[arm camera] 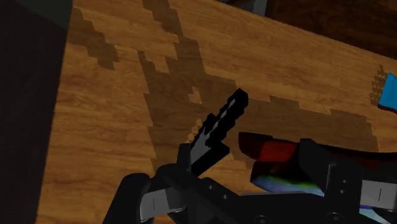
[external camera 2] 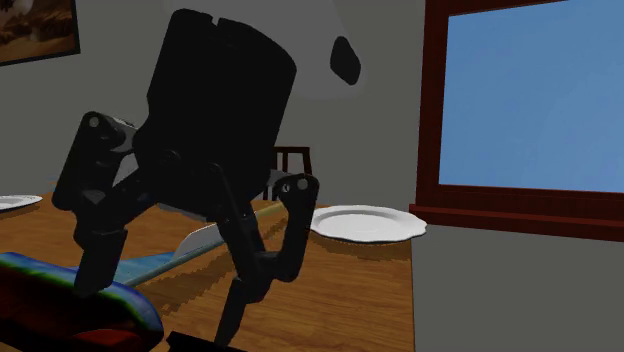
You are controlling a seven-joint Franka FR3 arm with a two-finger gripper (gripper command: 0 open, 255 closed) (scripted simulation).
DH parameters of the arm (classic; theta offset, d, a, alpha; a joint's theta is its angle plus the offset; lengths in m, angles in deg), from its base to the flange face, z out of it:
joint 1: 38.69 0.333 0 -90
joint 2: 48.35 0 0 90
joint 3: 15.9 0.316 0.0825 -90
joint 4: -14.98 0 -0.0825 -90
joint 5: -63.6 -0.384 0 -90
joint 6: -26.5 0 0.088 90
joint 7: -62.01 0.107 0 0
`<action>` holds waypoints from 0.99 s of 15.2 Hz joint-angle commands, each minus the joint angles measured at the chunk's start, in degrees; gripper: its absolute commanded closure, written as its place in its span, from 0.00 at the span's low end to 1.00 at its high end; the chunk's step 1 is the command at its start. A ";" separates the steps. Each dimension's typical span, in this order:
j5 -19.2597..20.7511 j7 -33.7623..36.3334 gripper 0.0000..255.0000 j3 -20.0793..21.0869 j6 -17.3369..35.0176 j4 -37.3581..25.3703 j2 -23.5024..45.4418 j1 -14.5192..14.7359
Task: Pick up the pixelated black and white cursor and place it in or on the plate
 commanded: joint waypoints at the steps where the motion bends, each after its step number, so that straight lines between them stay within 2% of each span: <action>1: -0.27 9.15 0.00 1.83 -0.49 1.09 -1.29 -2.69; 3: -1.84 29.28 0.00 6.08 -3.46 3.15 -4.85 -8.86; 4: -2.17 31.13 0.00 6.63 -3.95 3.32 -5.34 -9.66; 11: -4.82 30.54 0.00 10.00 2.06 7.33 -3.70 -9.11; 15: -4.82 30.54 0.00 10.00 2.06 7.33 -3.70 -9.11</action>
